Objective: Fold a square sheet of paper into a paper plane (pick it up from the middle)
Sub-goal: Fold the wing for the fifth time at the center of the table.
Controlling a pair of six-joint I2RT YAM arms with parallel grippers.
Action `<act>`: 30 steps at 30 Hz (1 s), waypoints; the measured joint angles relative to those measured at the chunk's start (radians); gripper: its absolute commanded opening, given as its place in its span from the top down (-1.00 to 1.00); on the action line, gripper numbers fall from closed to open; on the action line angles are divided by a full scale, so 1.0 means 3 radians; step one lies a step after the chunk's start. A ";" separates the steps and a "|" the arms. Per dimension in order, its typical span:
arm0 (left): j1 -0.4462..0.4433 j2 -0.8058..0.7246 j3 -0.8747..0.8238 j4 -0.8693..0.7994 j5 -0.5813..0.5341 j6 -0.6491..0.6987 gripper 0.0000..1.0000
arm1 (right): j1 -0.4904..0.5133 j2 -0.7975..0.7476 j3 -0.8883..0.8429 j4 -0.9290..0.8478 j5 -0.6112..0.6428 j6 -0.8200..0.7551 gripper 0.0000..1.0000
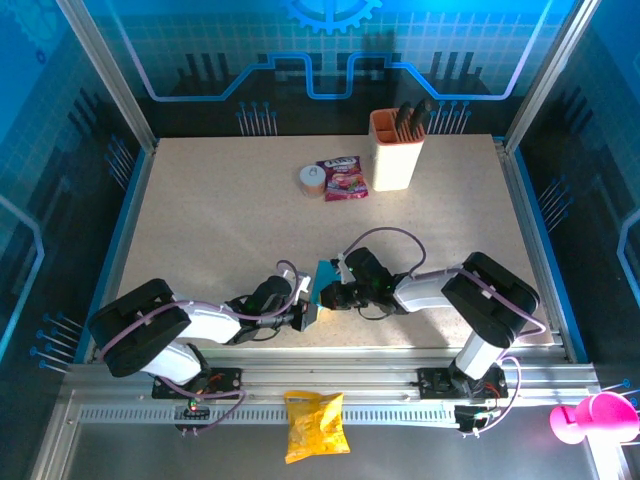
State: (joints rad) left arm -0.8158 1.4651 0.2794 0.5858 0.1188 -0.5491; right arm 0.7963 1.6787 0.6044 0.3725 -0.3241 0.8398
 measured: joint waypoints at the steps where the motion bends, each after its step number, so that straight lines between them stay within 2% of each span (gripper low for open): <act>1: 0.0005 0.0000 -0.0001 0.0000 0.0009 0.0000 1.00 | -0.0004 0.0014 0.0001 0.0015 -0.0009 0.0000 0.95; 9: 0.0039 0.0000 -0.0003 0.0001 0.0009 0.0000 1.00 | -0.0062 0.0217 0.0148 0.0033 -0.0109 0.0017 1.00; 15: 0.0052 -0.0005 -0.0003 -0.0004 0.0008 -0.0009 1.00 | -0.0062 0.0308 0.0328 -0.0224 -0.0118 0.0057 1.00; 16: 0.0058 -0.0019 -0.0003 -0.0019 0.0006 -0.0009 0.94 | -0.0062 0.0317 0.0371 -0.0304 -0.0120 0.0072 1.00; 19: 0.0081 -0.0149 -0.0005 -0.0155 -0.0005 -0.0020 0.36 | -0.0056 0.0362 0.0516 -0.0548 -0.0100 0.0120 1.00; 22: 0.0083 -0.0469 -0.0005 -0.0324 -0.0039 -0.0017 0.11 | -0.0061 0.0407 0.0635 -0.0744 -0.0100 0.0178 1.00; 24: 0.0083 -0.0731 0.0003 -0.0463 -0.0094 0.0000 0.06 | -0.0061 0.0426 0.0678 -0.0809 -0.0102 0.0212 1.00; 25: 0.0083 -0.0855 0.0011 -0.0546 -0.0120 0.0009 0.16 | -0.0061 0.0434 0.0697 -0.0838 -0.0103 0.0233 1.00; 28: 0.0083 -0.1090 0.0074 -0.0796 -0.0144 0.0069 0.87 | -0.0061 0.0459 0.0736 -0.0882 -0.0109 0.0285 1.00; 29: 0.0083 -0.1127 0.0095 -0.0849 -0.0142 0.0089 1.00 | -0.0061 0.0465 0.0746 -0.0891 -0.0111 0.0294 1.00; 30: 0.0083 -0.1146 0.0118 -0.0904 -0.0140 0.0123 1.00 | -0.0060 0.0470 0.0757 -0.0900 -0.0112 0.0309 1.00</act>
State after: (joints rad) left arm -0.7910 1.1213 0.3149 0.3145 0.0769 -0.5121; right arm 0.7784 1.8198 0.8314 0.1024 -0.3576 0.9325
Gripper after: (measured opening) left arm 0.053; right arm 0.049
